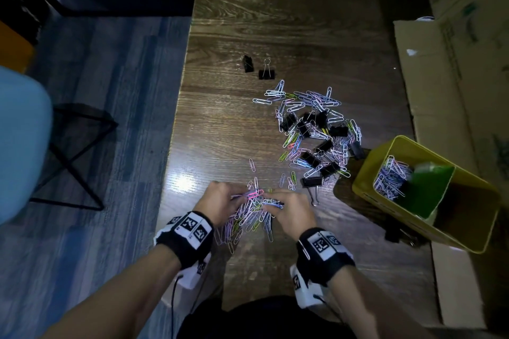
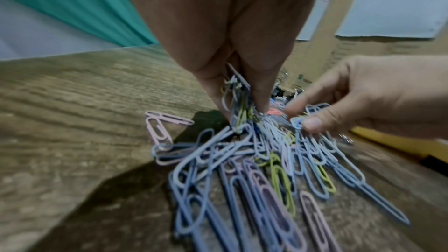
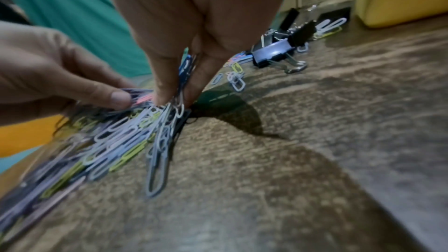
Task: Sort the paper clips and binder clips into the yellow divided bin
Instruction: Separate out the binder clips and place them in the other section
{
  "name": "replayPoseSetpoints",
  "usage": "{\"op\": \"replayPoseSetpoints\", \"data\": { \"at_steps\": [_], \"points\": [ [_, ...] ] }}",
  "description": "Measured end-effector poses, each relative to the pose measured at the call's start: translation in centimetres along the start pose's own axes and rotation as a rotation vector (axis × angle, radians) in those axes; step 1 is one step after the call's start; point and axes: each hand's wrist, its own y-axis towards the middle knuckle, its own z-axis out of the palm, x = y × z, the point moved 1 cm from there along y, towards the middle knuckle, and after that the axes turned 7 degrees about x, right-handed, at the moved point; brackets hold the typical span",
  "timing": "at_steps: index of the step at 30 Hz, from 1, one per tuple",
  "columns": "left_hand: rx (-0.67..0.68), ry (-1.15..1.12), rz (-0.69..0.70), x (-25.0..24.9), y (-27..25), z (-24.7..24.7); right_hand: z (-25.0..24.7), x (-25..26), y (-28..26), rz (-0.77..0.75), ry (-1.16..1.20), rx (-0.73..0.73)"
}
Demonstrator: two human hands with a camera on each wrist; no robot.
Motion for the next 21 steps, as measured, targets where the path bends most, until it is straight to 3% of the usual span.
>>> {"op": "replayPoseSetpoints", "data": {
  "at_steps": [4, 11, 16, 21],
  "points": [
    [-0.019, -0.18, -0.149, 0.3, 0.3, -0.9, -1.1, -0.7, -0.2, 0.078, 0.205, -0.076],
    [-0.128, -0.638, -0.226, 0.7, 0.5, -1.9, -3.9, -1.0, -1.3, 0.006, 0.555, -0.153],
    [-0.136, -0.903, -0.156, -2.6, -0.1, -3.5, -7.9, -0.6, -3.8, -0.045, 0.714, -0.216],
    [0.015, -1.071, -0.013, -9.7, 0.9, -4.5, -12.8, -2.4, -7.2, -0.072, 0.741, -0.346]
  ]
}}
